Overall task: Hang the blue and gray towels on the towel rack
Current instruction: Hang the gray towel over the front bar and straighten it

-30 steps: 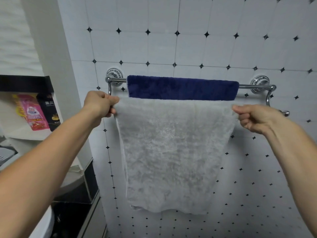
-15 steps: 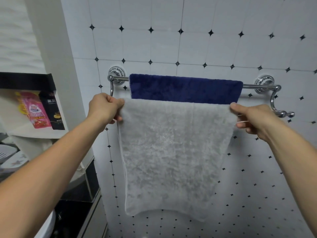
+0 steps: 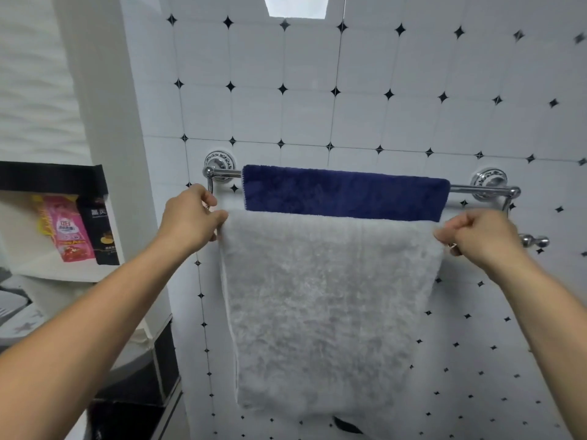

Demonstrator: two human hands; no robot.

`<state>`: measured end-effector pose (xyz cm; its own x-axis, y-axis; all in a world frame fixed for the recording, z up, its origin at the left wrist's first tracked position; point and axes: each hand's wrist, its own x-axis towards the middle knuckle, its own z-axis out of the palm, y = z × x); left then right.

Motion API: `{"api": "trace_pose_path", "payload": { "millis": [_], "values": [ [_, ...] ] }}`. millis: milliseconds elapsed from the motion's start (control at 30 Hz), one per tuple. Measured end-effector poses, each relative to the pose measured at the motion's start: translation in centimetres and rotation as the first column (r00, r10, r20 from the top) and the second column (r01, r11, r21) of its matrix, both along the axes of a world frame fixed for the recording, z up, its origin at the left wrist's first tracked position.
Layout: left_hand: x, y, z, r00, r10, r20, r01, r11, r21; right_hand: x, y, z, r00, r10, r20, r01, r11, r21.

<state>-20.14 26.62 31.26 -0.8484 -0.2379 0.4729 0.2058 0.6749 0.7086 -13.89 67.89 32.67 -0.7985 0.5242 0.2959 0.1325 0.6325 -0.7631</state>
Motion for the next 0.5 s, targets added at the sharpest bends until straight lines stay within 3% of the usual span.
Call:
{"api": "trace_pose_path", "payload": {
  "millis": [67, 100, 200, 267, 333, 433, 500],
  "values": [
    [0.0, -0.4, 0.7, 0.99, -0.019, -0.14, -0.012, 0.975, -0.222, 0.0, -0.1, 0.9, 0.998, -0.04, -0.039, 0.051, 0.937, 0.346],
    [0.1, -0.2, 0.9, 0.973, -0.119, -0.198, 0.048, 0.942, -0.331, -0.2, -0.5, 1.1, 0.997, 0.049, -0.066, -0.014, 0.889, 0.457],
    [-0.5, 1.7, 1.0, 0.914, -0.384, -0.134, 0.228, 0.757, -0.612, -1.6, -1.6, 0.8, 0.955, 0.284, 0.087, -0.263, 0.676, 0.688],
    [-1.4, 2.3, 0.6, 0.926, -0.373, -0.057, 0.221, 0.658, -0.72, -2.6, -1.1, 0.4, 0.929, 0.323, 0.18, -0.344, 0.578, 0.74],
    [-1.9, 1.5, 0.4, 0.931, -0.364, -0.026, 0.238, 0.658, -0.715, -2.9, 1.0, 0.0, 0.929, 0.315, 0.194, -0.346, 0.557, 0.755],
    [-2.5, 0.0, 0.1, 0.932, -0.361, -0.003, 0.251, 0.654, -0.714, -2.8, 4.6, -0.9, 0.974, 0.122, 0.191, -0.227, 0.548, 0.805],
    [-2.6, 0.0, -0.3, 0.931, -0.364, -0.024, 0.232, 0.644, -0.729, -2.8, 5.5, -1.7, 0.991, 0.075, 0.11, -0.133, 0.572, 0.809]
  ]
}}
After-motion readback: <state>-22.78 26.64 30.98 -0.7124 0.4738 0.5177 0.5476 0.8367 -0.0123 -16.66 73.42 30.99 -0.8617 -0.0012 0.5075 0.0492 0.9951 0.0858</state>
